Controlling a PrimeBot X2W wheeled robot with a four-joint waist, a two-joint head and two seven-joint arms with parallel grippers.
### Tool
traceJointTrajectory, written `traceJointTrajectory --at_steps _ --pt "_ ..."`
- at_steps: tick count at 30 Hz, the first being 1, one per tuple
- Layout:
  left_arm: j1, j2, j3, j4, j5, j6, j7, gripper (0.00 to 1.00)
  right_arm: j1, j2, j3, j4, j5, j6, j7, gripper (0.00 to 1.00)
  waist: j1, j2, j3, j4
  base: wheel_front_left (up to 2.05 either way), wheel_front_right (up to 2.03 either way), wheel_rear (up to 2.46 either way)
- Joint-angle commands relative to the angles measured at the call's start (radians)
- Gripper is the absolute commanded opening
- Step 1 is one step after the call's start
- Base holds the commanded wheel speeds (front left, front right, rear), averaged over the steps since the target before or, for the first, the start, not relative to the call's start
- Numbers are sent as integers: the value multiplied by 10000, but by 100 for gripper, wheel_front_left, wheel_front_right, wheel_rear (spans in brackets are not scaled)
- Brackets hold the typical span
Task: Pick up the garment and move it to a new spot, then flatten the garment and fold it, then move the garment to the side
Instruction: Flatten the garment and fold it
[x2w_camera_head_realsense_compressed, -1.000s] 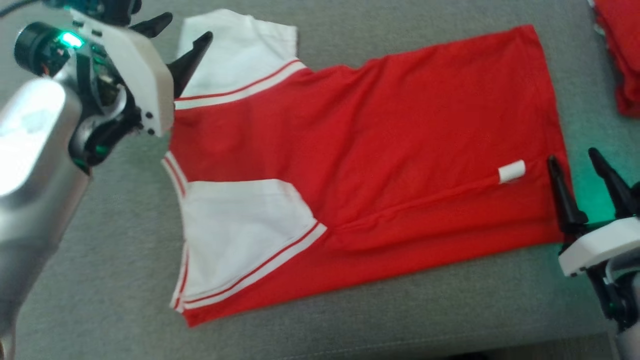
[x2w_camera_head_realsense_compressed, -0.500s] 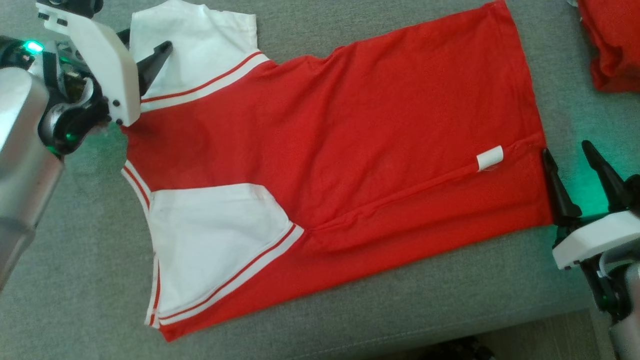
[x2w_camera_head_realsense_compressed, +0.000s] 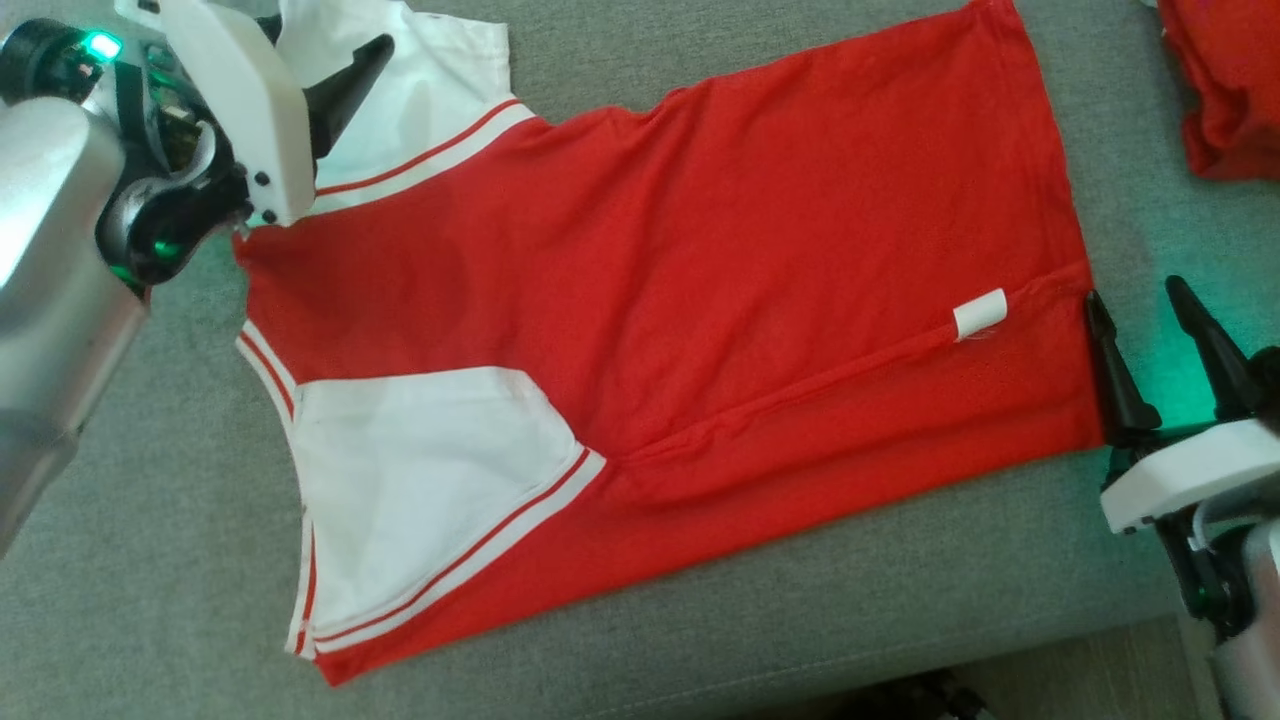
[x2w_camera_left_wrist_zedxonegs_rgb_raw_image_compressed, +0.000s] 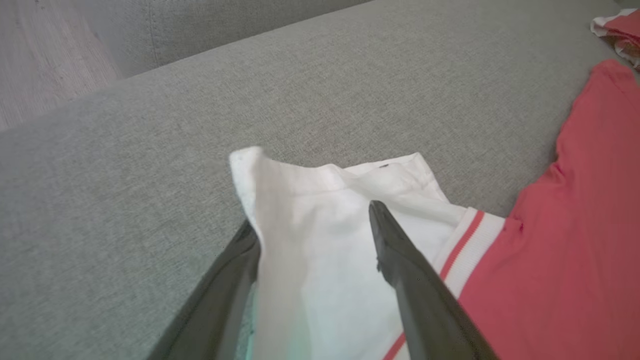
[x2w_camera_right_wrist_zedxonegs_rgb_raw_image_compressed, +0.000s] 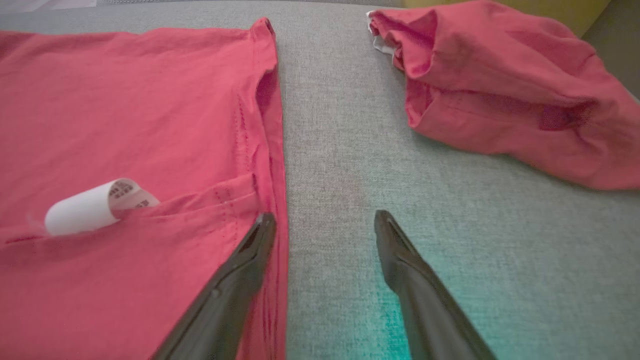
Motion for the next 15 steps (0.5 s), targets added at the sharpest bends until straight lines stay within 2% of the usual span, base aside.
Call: traceJointTrajectory --at_steps 1,3,4,7,9,10,15 --pt "-623 473 273 -170 -99 16 -101 100 -11 -188 69 -265 -87 -7 -80 100 0 0 12 -22 0 0 0" --pt "-711 544 122 -76 -71 16 -194 97 -50 -149 105 -266 -112 -7 -81 100 0 0 23 -61 0 0 0" --pt "-745 573 50 -30 -73 16 -242 85 -71 -132 119 -264 -121 -7 -84 100 0 0 29 -80 0 0 0" --pt "-896 657 -216 77 8 16 -613 27 -116 -117 155 -232 -134 -7 -98 100 0 0 45 -138 0 0 0" --pt "-985 676 -370 110 59 16 -793 22 -104 -122 152 -208 -139 -7 -108 100 0 0 50 -152 0 0 0" --pt "-1022 683 -475 109 62 16 -840 0 -96 -121 148 -197 -141 -7 -108 100 0 0 49 -153 0 0 0" --pt "-1266 792 -937 5 38 16 -1202 0 -277 -123 201 -317 -76 -7 -212 100 0 0 7 -138 0 0 0"
